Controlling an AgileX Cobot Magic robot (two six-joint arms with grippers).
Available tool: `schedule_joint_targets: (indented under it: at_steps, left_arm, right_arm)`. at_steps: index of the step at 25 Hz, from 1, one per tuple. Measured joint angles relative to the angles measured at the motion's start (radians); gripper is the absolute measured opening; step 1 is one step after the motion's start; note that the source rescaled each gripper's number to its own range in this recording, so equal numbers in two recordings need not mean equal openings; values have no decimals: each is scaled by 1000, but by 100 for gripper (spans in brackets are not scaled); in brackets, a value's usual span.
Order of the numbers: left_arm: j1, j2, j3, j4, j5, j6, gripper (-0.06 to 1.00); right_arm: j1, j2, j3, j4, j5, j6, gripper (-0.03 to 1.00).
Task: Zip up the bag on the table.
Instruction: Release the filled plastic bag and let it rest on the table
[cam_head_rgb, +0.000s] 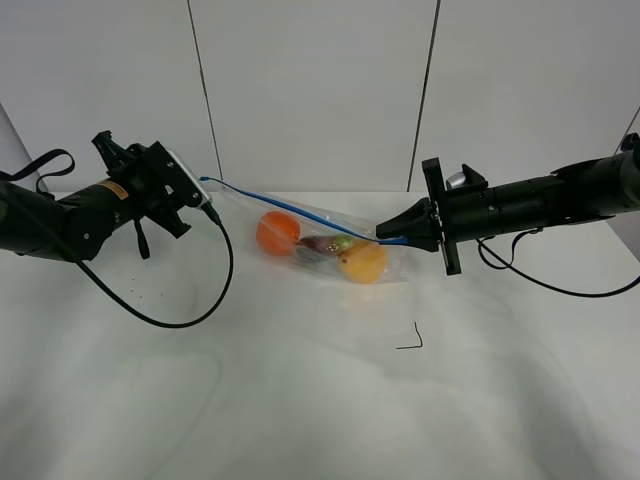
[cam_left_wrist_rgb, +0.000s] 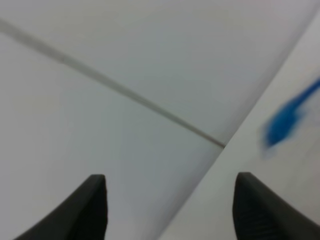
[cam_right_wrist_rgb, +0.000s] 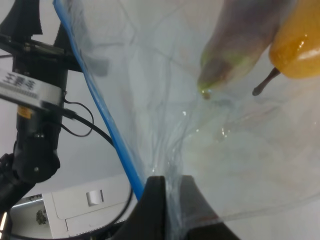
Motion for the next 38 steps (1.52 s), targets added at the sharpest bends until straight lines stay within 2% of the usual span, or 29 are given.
schedule_joint_targets:
  at_steps: [4,8,11,15,22,31,34,36,38]
  left_arm:
    - [47,0,0,-3,0,-149,73]
    - [72,0,0,-14,0,-350,73]
    - [86,0,0,-76,13,-463,73]
    - [99,0,0,-178,125,-536,73]
    - [102,0,-29,-206,442,-598,73]
    - [102,1,-341,-204,1126,-607,73]
    - [102,1,-434,-191,1290,-607,73]
    - [102,1,-484,-188,1388,-615,78]
    - [102,1,-533,-186,1473,-641,88]
  right_arm:
    - [0,0,0,0,0,0,0]
    - [0,0,0,2,0,0,0]
    - [0,0,0,3,0,0,0]
    - [0,0,0,5,0,0,0]
    - [0,0,0,6,0,0,0]
    - [0,0,0,7,0,0,0]
    - [0,0,0,7,0,0,0]
    - [0,0,0,7,0,0,0]
    - [0,0,0,7,0,0,0]
